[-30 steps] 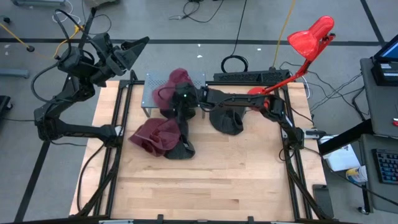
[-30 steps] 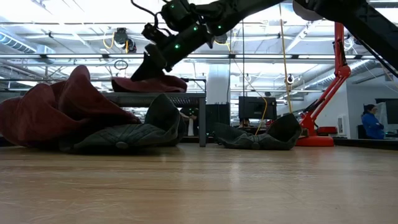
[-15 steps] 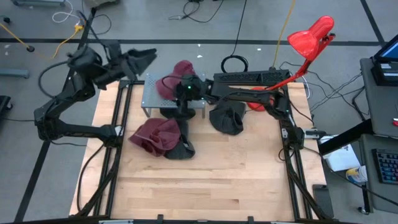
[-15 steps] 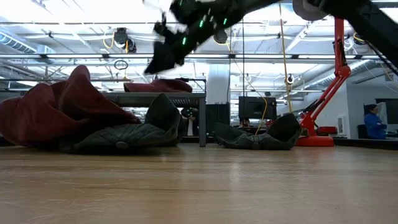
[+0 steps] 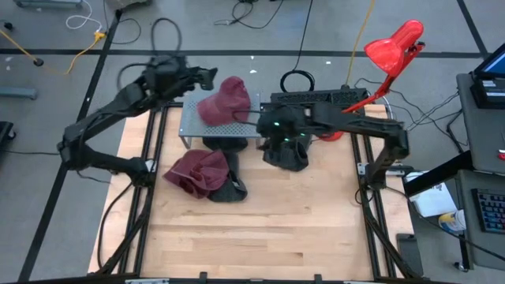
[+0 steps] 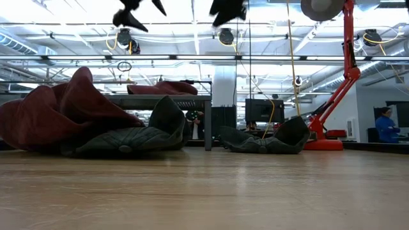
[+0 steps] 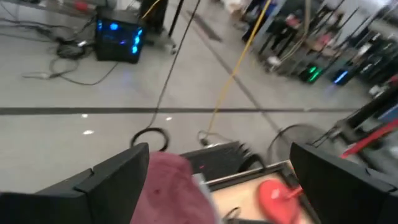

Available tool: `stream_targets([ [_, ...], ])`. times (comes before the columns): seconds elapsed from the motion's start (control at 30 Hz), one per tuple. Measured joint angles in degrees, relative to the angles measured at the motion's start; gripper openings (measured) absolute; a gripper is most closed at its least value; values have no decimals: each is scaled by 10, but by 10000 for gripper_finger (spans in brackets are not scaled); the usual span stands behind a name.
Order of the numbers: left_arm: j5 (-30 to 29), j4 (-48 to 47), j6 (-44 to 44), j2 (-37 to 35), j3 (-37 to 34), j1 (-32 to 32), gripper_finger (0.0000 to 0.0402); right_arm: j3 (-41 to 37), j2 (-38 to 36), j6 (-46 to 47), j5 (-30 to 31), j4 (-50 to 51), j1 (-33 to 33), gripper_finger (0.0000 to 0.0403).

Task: Pick & Place hat
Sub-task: Put the right red cap on the shelf

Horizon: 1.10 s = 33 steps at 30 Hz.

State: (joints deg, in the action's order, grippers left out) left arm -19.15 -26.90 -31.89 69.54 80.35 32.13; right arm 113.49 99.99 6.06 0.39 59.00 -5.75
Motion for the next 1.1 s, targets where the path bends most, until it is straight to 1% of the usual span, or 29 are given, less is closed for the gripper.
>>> stream_targets([
  [0.1,0,-11,40,40,12,11,394,0,-40,30,7,3,26,201],
  [0.2,1,-42,65,85,36,15,394,0,-75,53,27,-6,48,201],
  [0.37,10,-98,112,155,87,21,394,0,-116,70,29,-31,73,201],
  [0.47,12,-132,156,197,110,19,394,0,-134,70,28,-48,84,201],
  [0.57,15,-140,214,230,126,15,394,0,-143,67,29,-76,89,201],
  [0.7,46,-149,265,263,128,4,394,0,-145,63,29,-91,90,201],
  [0.8,51,-188,287,283,128,-2,394,0,-144,63,28,-93,90,201],
  [0.93,72,-255,307,309,128,-3,394,0,-145,46,28,-93,90,201],
  [1.1,72,-321,350,314,128,-10,394,0,-145,30,29,-100,90,201],
])
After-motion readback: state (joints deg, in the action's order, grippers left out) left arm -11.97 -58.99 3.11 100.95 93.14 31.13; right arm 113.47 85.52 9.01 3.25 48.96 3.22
